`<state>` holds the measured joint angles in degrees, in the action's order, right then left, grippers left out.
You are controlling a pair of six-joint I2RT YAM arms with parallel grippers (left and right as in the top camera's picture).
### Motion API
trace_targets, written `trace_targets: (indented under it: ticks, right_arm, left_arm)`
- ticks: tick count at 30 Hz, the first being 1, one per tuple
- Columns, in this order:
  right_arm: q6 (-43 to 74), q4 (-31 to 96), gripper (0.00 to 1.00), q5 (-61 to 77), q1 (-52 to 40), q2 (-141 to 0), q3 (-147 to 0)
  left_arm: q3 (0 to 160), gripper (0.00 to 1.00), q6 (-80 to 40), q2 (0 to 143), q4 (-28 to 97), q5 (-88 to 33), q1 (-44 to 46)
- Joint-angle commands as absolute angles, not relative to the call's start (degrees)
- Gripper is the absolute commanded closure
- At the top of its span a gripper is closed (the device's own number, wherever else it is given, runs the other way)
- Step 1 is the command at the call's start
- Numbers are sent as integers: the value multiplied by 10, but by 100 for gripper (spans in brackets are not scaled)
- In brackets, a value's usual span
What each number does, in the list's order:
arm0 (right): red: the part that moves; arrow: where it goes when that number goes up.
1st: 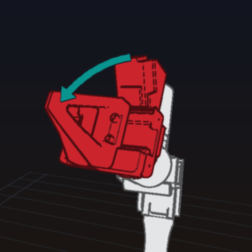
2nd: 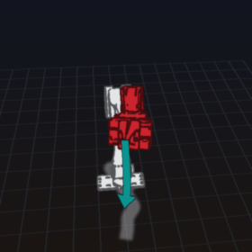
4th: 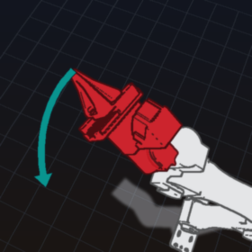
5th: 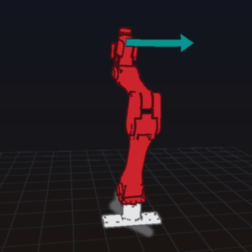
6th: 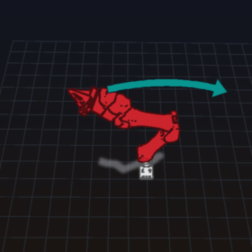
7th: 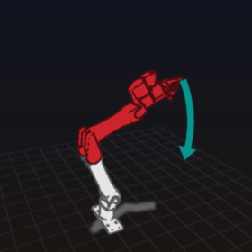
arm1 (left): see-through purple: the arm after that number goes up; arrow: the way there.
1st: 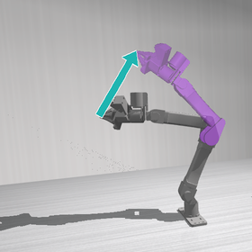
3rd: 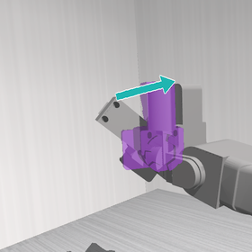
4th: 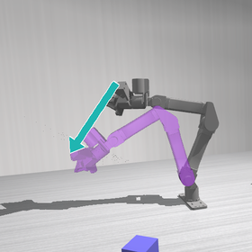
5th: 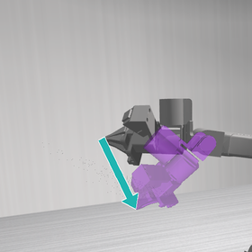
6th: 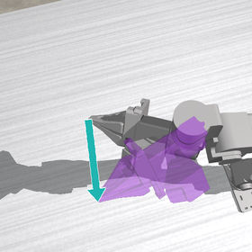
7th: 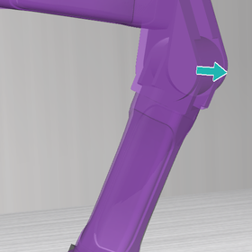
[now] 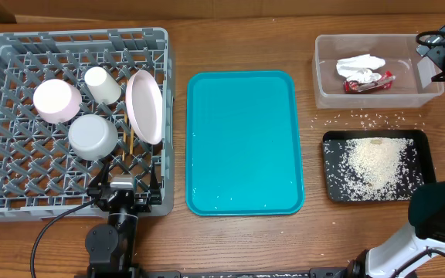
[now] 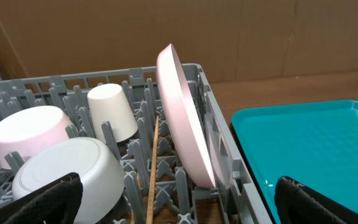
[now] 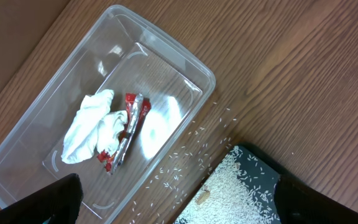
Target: Sort waste into correct bins and load items into the dishwasher
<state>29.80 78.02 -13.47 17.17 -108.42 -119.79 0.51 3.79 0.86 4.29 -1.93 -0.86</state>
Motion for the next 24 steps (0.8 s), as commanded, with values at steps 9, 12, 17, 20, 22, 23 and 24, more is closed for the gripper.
trace_targets:
  ticks: [9,12,17,20,22,23,24]
  right_arm:
    - [300,777,0,-136,171,-1080,-1200]
    - [300,777,0,-136,170,-1077,-1200]
    - [300,777,0,-140,170,-1053,-1200]
    - [300,777,0,-140,170,-1027,-1200]
    - [300,772,0,-149,170,-1001,-1200]
    - [300,769,0,-150,170,-989,-1200]
    - [300,762,0,-149,170,-979,-1200]
  left_arm:
    - [3,0,37,3,43,-24,-11]
    - [3,0,37,3,43,-24,-11]
    - [3,0,37,3,43,-24,-11]
    - [3,0,37,3,43,-24,-11]
    - [3,0,37,3,43,-24,-11]
    - [3,0,37,3,43,-24,-11]
    - [3,0,37,3,43,-24,-11]
